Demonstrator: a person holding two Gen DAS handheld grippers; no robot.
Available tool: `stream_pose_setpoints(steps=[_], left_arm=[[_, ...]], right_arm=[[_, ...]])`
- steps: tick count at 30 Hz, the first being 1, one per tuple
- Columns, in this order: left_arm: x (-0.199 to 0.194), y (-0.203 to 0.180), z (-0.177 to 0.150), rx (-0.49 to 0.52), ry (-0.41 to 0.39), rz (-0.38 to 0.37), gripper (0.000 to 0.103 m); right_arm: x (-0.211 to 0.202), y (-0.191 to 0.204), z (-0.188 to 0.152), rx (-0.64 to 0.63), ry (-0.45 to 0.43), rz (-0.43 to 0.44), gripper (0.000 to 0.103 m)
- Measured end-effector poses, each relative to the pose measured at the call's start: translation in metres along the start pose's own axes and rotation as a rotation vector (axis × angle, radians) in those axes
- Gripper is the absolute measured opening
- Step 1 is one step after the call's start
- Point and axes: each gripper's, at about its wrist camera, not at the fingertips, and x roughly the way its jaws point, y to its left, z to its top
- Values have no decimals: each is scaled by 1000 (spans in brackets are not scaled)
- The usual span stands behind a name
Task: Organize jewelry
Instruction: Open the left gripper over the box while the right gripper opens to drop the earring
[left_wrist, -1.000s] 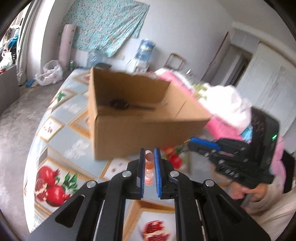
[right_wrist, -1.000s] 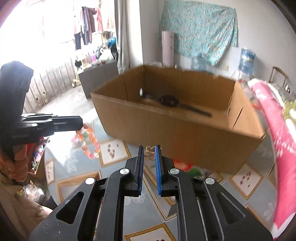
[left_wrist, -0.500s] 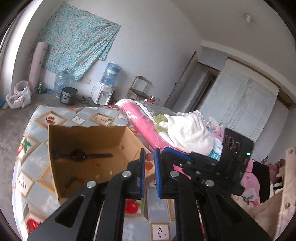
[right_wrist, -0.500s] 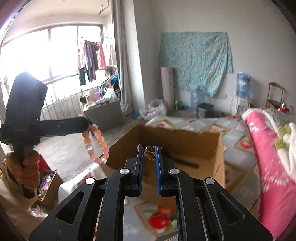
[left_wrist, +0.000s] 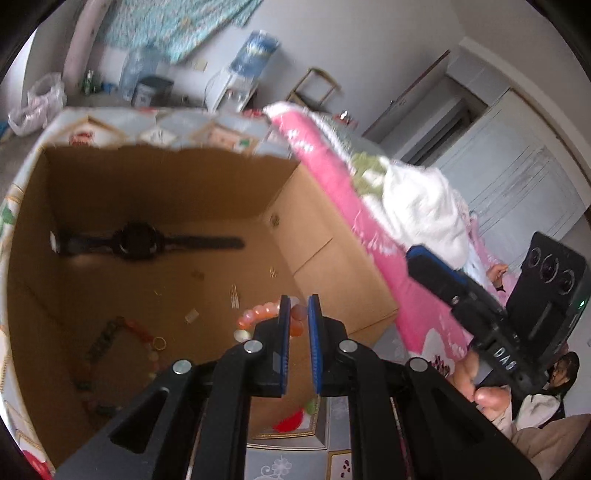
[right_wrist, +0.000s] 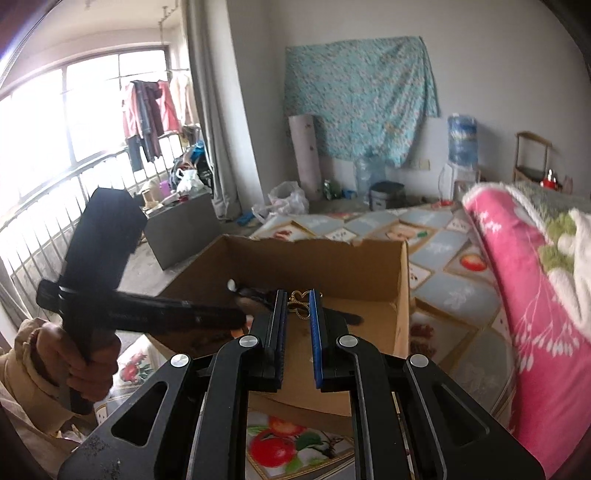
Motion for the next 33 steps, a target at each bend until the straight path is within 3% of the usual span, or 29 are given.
stream_pose_setpoints(steps=[7,15,19,25,29,33], left_arm=[[32,12,-5,-20,89,31,9],[30,22,-11,-54,94,22,9],[18,23,-12,-57,52,21,9],[-12,21,-17,-36,-45,105,10],[-26,20,-23,-32,-84,143,18],[-35,14,-27,-8,-112,181,21]], right_arm=[[1,-9,-3,29,16,1,10],[3,-13,-4,43,32,1,10],[10,-12,-3,46,64,18,10],[29,-11,-7,27,167,-2,11],[26,-12,-10,41,173,-24,21],[14,-12,-9,62,151,-40,22]])
